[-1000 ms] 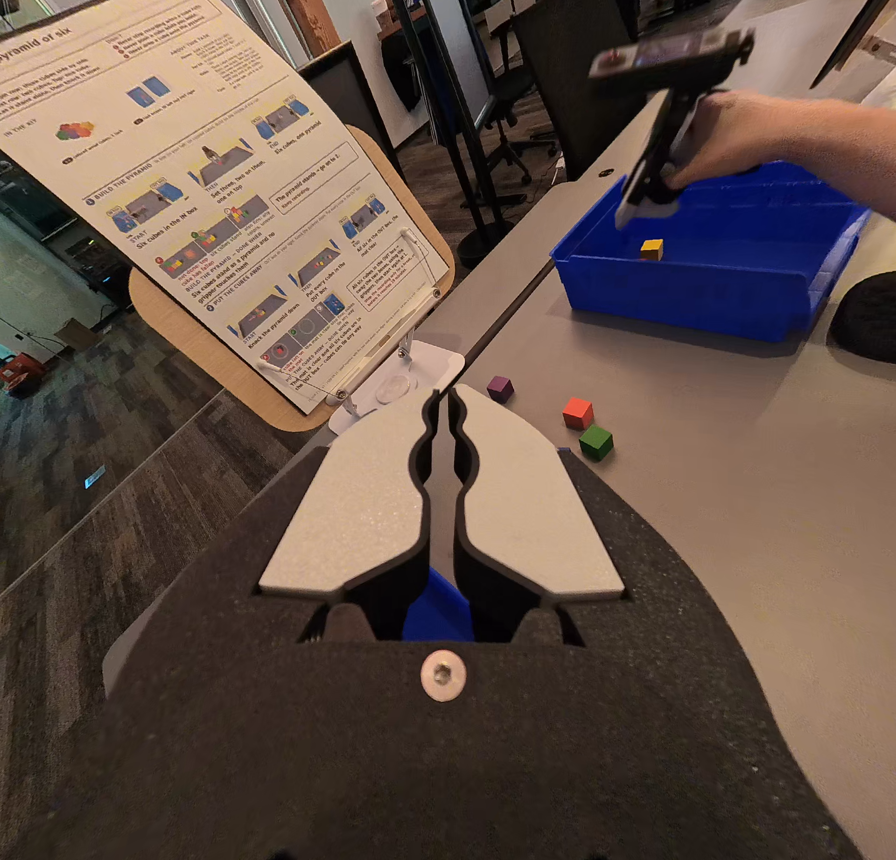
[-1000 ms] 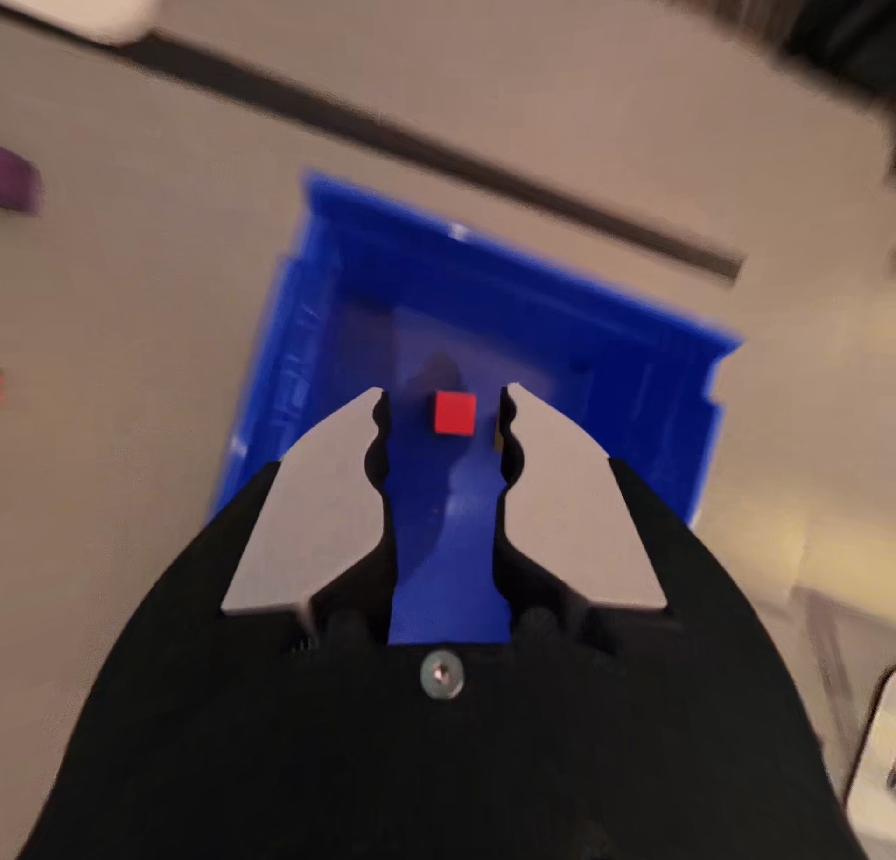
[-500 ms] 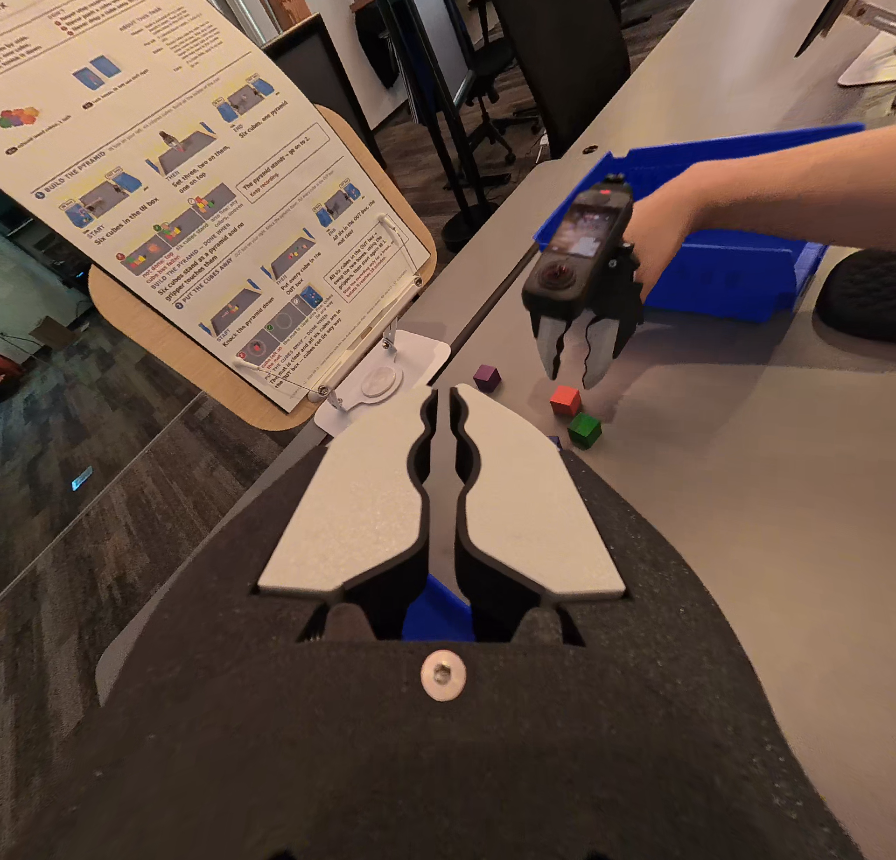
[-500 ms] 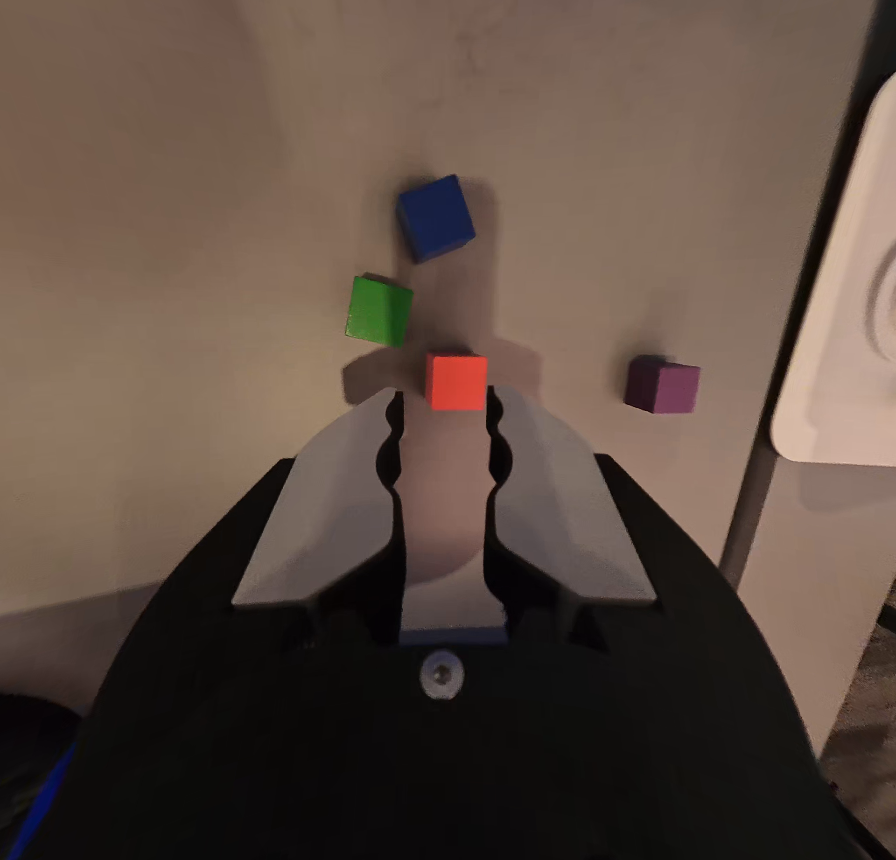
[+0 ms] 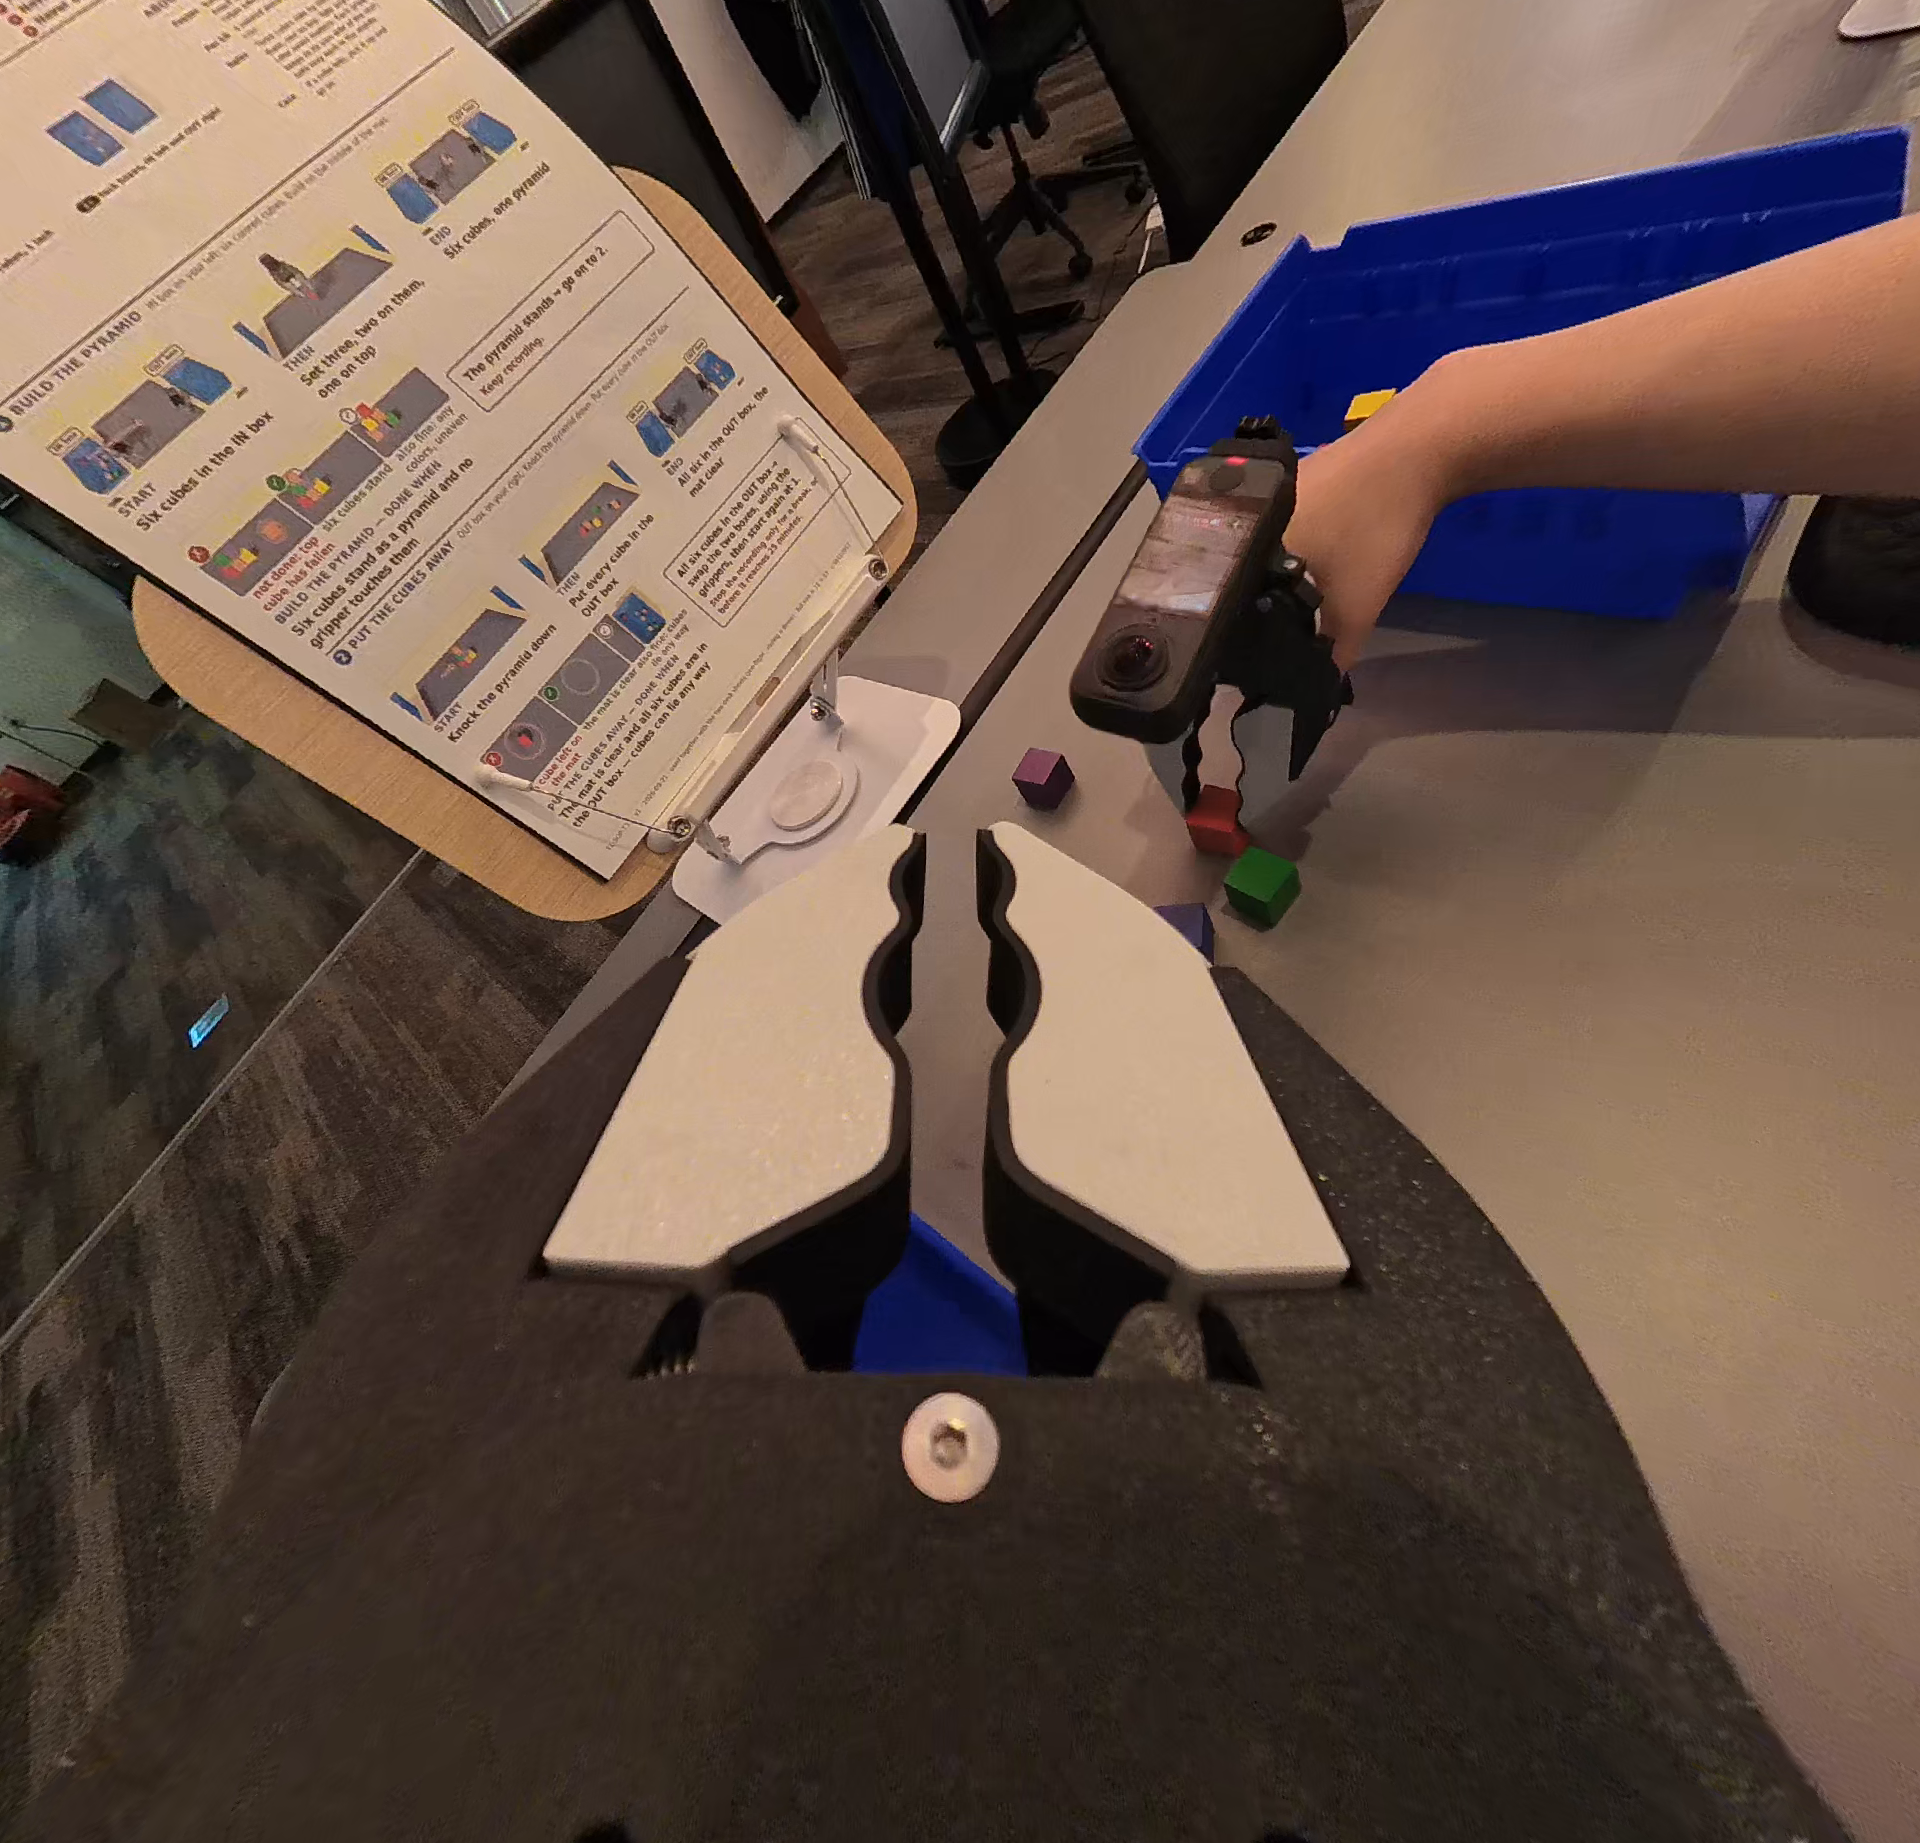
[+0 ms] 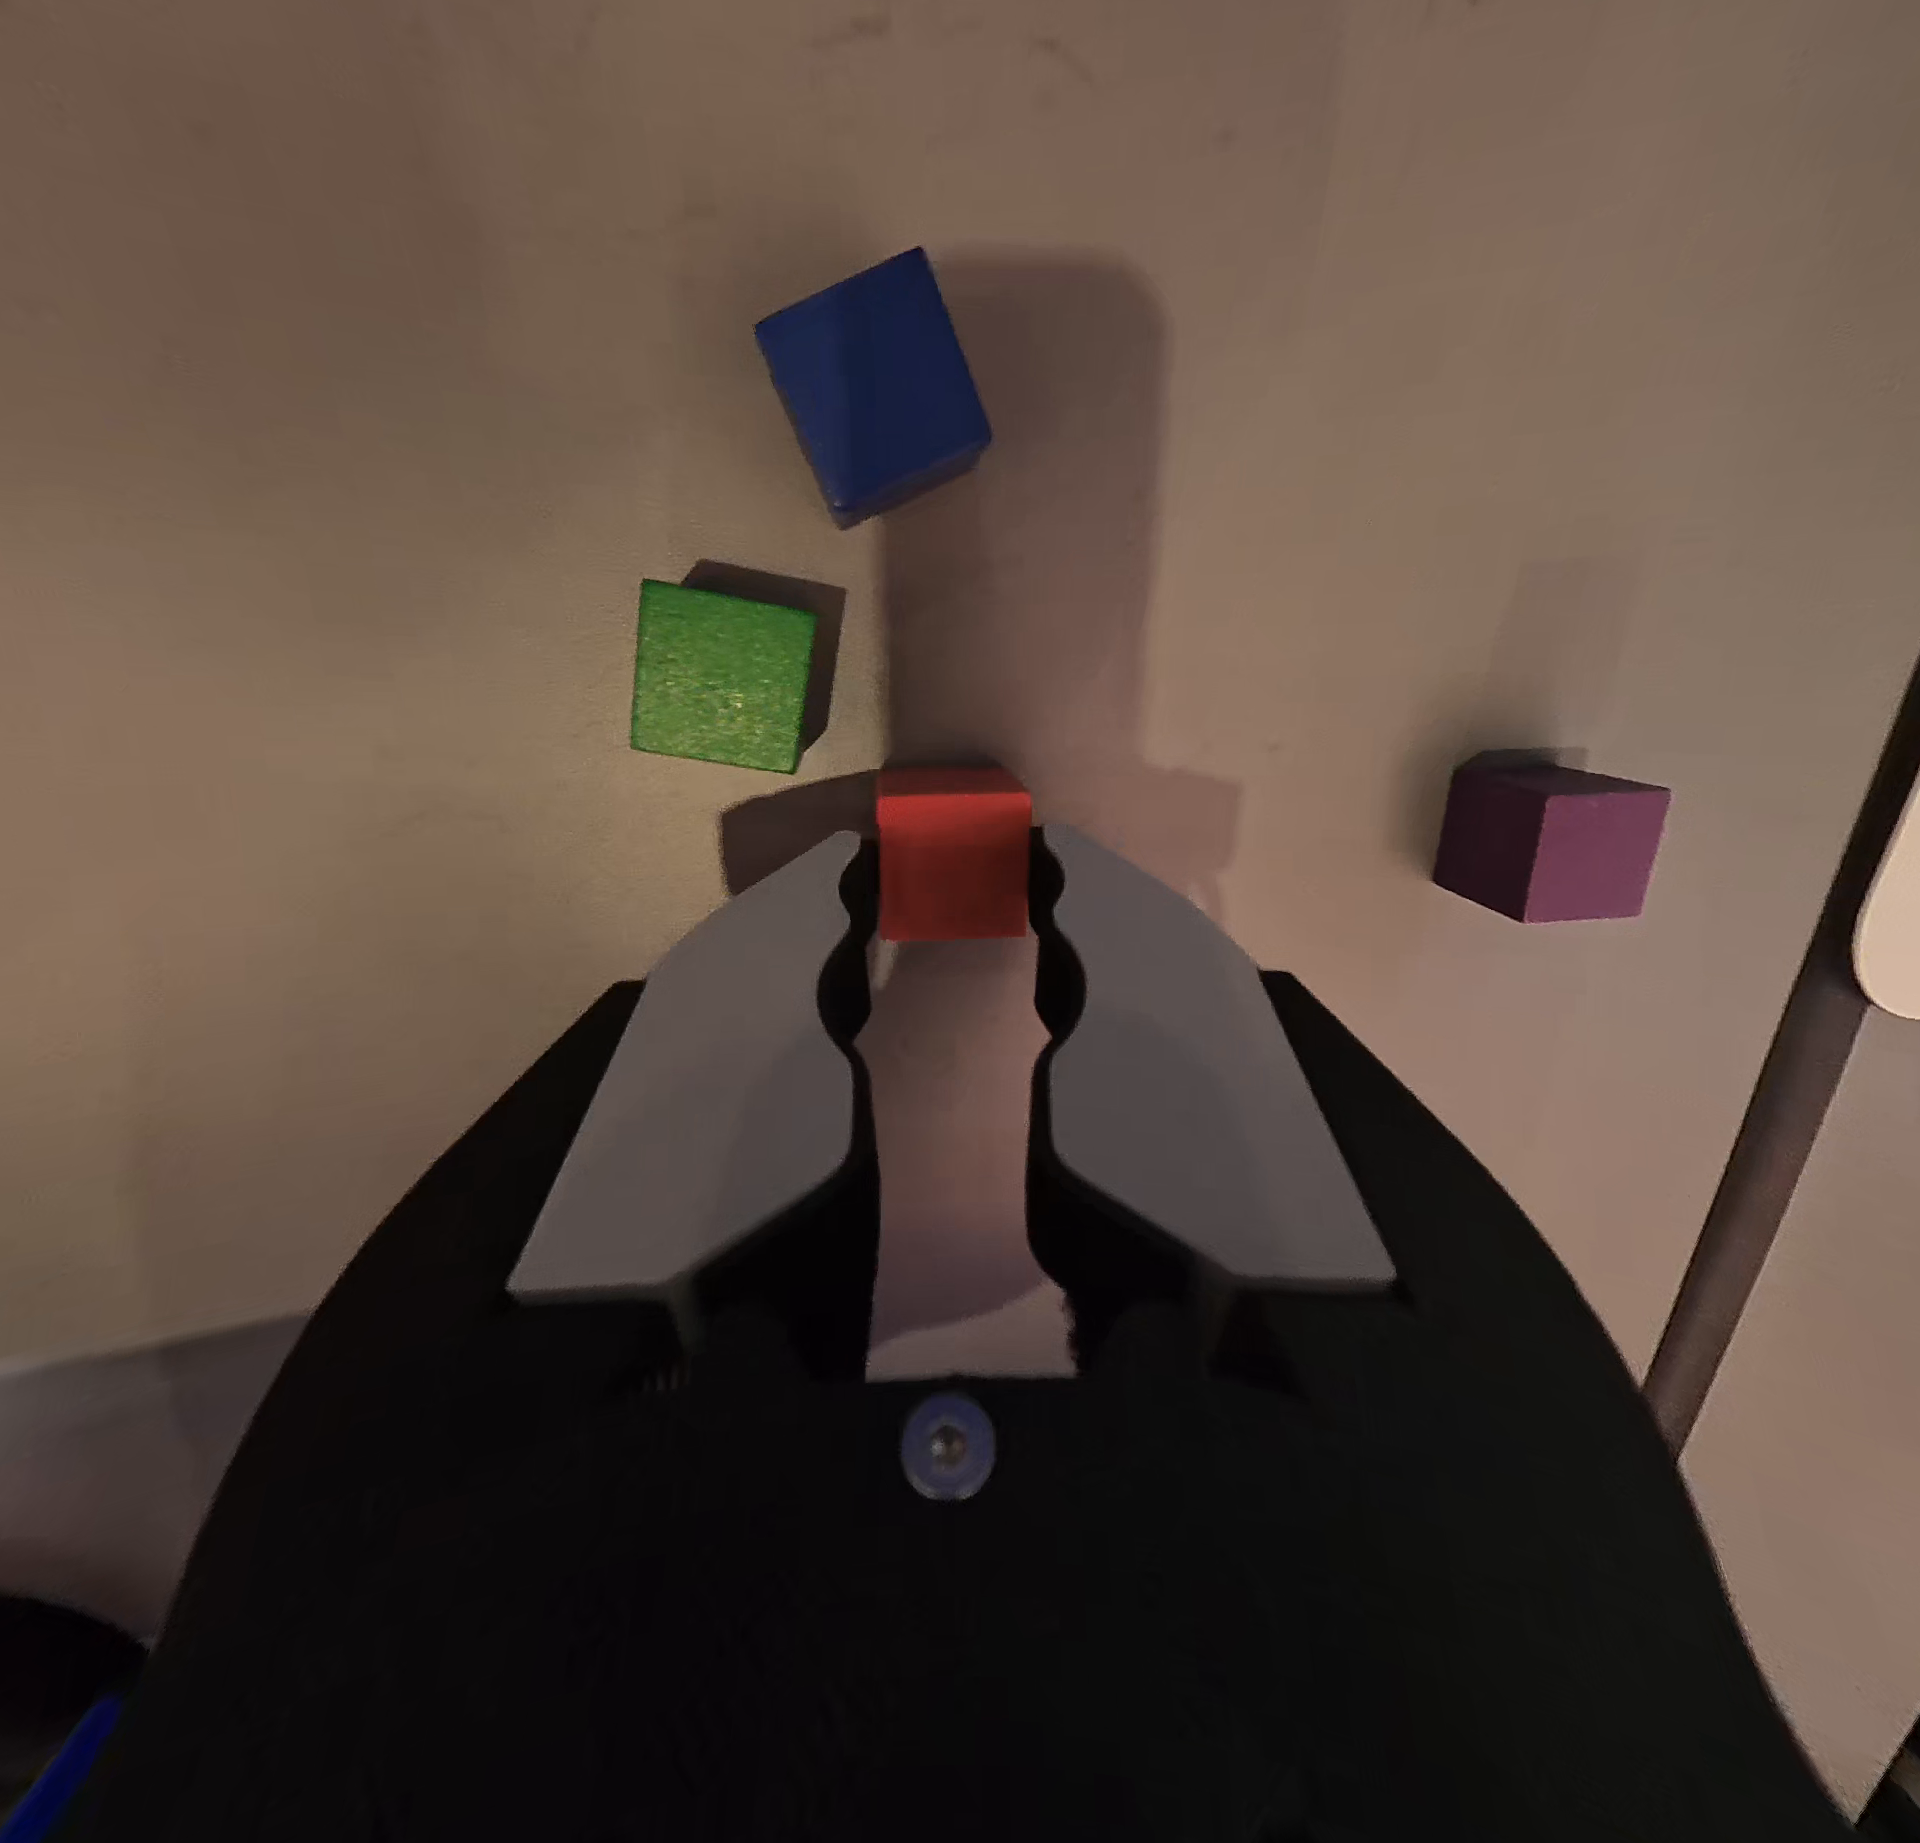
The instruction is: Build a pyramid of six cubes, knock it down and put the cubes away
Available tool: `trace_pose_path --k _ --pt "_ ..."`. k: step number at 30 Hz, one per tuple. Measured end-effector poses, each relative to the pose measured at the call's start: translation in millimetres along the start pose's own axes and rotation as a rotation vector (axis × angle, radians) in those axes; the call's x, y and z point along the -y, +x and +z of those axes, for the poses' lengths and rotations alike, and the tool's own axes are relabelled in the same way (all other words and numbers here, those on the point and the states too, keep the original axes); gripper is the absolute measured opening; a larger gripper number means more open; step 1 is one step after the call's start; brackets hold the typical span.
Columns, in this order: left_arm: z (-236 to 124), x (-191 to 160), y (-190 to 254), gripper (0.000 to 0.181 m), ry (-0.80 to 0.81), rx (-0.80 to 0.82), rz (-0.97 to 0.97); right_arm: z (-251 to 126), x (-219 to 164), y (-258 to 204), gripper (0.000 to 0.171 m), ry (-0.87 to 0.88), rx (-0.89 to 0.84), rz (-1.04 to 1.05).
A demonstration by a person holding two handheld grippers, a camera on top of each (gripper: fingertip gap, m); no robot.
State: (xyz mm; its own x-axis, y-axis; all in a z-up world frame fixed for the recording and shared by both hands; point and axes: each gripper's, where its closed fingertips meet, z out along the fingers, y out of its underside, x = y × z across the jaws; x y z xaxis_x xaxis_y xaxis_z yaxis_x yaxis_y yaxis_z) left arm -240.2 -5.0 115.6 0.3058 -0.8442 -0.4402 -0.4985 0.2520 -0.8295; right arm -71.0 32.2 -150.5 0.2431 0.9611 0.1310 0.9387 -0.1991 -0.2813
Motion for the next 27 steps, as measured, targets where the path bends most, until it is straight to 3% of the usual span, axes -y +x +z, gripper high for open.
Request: trace_pose_path --k 4,8,10,13,16,19,23,27 --pt "-3.7 -1.3 -3.8 0.009 0.004 0.013 -0.008 -44.3 20.5 12.3 0.029 0.138 -0.112 0.024" --pt "-9.4 -1.5 -9.4 0.009 0.019 0.026 -0.028 -171.7 41.6 32.6 0.029 0.425 -0.375 0.14" --pt "-11.5 -1.6 -11.5 0.009 0.024 0.034 -0.033 -231.2 20.3 41.5 0.029 0.478 -0.501 0.256" --pt "-13.8 -0.8 -12.8 0.009 0.032 0.037 -0.044 -280.5 -62.9 58.0 0.029 0.325 -0.711 0.547" --pt "-15.0 1.6 -11.3 0.009 0.041 0.036 -0.044 -266.8 -159.5 51.1 0.029 0.139 -0.719 0.907" --pt "-14.2 2.5 -8.2 0.009 0.035 0.031 -0.033 -207.7 -235.5 27.9 0.029 0.01 -0.605 1.181" --pt "-13.6 3.2 -5.9 0.009 0.032 0.028 -0.029 -136.5 -288.8 -2.7 0.029 -0.112 -0.481 1.329" --pt "-15.2 4.5 -6.2 0.008 0.04 0.034 -0.031 -108.6 -310.4 -12.6 0.029 -0.185 -0.479 1.362"
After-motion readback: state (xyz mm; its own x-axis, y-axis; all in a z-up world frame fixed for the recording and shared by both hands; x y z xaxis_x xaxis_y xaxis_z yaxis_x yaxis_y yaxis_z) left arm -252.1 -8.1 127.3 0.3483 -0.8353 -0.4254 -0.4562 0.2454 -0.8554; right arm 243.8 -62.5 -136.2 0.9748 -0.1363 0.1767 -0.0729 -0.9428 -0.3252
